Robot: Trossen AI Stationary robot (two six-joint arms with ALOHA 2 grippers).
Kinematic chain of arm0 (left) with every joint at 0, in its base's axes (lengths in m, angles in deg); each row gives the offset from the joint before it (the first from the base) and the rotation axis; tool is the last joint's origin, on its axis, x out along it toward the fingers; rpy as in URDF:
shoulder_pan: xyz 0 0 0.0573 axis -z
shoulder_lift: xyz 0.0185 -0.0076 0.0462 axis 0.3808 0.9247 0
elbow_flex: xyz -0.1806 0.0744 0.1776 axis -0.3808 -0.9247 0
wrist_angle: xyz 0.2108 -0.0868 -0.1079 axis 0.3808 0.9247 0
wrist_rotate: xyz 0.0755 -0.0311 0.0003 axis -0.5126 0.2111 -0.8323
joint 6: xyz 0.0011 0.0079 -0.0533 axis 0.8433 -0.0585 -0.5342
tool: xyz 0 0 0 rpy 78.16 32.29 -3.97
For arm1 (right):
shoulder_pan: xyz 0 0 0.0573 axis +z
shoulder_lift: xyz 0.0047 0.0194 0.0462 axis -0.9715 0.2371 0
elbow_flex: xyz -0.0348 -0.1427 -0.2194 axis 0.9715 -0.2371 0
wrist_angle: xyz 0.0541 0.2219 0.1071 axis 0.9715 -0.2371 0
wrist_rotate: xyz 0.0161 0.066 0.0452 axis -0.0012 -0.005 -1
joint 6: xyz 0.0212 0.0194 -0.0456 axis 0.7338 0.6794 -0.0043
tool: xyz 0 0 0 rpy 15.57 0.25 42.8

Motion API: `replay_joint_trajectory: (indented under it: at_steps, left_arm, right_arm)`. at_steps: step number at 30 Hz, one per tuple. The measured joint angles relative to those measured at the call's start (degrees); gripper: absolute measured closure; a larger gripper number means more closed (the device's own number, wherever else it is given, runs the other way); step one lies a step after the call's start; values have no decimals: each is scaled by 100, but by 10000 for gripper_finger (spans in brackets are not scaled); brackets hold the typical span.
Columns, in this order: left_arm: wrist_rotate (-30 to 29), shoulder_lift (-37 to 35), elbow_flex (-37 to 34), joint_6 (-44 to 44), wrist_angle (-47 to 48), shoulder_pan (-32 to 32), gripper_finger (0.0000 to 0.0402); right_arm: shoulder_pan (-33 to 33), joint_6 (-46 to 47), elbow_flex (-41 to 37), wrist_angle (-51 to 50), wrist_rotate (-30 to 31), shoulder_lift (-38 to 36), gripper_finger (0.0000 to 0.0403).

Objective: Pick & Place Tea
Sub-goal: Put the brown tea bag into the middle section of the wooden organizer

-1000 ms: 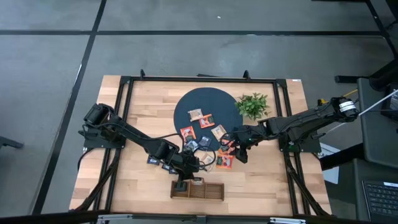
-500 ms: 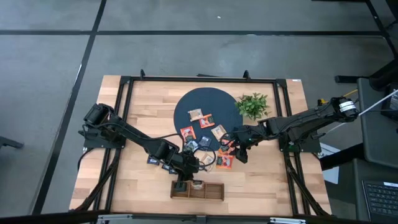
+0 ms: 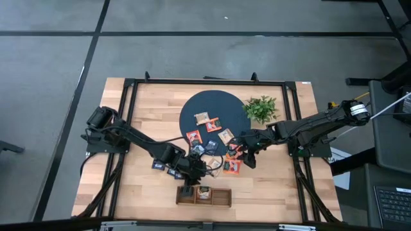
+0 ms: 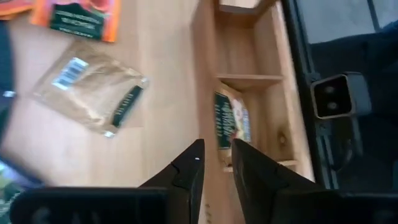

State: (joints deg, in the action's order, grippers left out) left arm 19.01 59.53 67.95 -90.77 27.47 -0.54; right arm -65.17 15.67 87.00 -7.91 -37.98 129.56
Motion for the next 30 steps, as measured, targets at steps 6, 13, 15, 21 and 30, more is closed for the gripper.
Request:
replay_joint_trajectory:
  at_steps: [6,13,15,21,30]
  left_arm:
    - [-487,0,-2,224,406,-309,323]
    - [-1262,-7,-50,251,495,-872,326]
    - [-1475,-7,-136,251,501,-1047,326]
    - [-1632,-7,-410,388,511,-1639,329]
    - [-2502,-7,-803,1202,483,-2213,327]
  right_arm:
    - [0,-37,0,3,603,2,187]
    - [-99,-1,-9,-1,1532,4,187]
    - [-175,48,-9,0,1545,9,187]
    - [-323,-122,-9,37,1556,212,187]
    - [-339,-812,-11,153,1636,899,187]
